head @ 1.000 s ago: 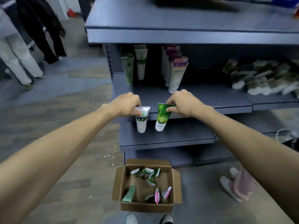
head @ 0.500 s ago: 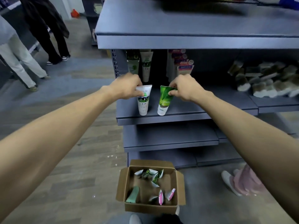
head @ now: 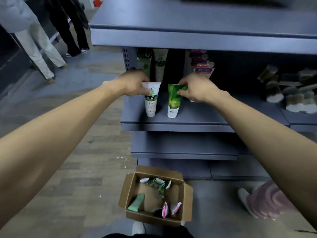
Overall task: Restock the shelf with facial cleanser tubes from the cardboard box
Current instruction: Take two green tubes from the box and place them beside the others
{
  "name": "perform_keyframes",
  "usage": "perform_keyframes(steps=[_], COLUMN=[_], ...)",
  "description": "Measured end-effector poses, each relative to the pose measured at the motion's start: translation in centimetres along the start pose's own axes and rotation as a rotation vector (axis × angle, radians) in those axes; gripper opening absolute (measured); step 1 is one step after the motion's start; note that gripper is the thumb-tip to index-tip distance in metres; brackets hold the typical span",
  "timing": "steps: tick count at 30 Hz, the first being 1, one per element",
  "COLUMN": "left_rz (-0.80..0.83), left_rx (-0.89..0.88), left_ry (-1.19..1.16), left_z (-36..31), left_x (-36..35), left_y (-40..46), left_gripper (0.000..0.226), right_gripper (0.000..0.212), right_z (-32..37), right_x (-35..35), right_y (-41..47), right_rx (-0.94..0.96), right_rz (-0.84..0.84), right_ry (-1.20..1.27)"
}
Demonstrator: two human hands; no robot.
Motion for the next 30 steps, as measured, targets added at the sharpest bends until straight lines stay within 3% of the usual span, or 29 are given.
perform_keyframes(steps=[8,12,15,20,24,30], left_rz=[-0.13,-0.077,-0.092,-0.276,-0.311,-0.353], left_rx=[0.167,0.289,0.367,0.505,0.504,0.523], left_ry=[-0.389,-0.381,-0.423,-0.543,-0.527,-0.485], left_z=[1.2,1.3,0.6,0.1,-0.4,-0.9], left_x=[-3.0,-6.4,-8.6,-10.8,-11.4,-11.2], left_y=[-2.5,-3.4,-3.5,-3.1,-2.3,0.2], left_gripper=[0.041,0.046,0.037,0.032,0.023,0.025], right_gripper=[0.048,0.044,0.046,0.055,0.053,0.045], right_z=[-1.0,-1.7,-2.3,-2.7,-2.6,-3.2], right_x=[-0.8,-3.8,-7.2,-11.6,-12.9,-13.8], right_y=[-0.9,-2.0,-2.3,-1.9,-1.6,-0.5], right_rx=[-0.081,-0.185,-0.292,-0.407,-0.419,-0.404], right_rz=[0.044,0.059,0.066,-0.09,-0.237,-0.303], right_ry=[0.17,0.405,0.498,0.616,0.613,0.642])
Point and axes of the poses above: each hand's wrist, its own y-axis towards the middle knuckle, its own x-axis out of the back of the hand, z = x × y, the point moved 3 cm from there along y, towards the middle knuckle, and after that the axes turned 2 degrees about y, right-handed, at the moved point
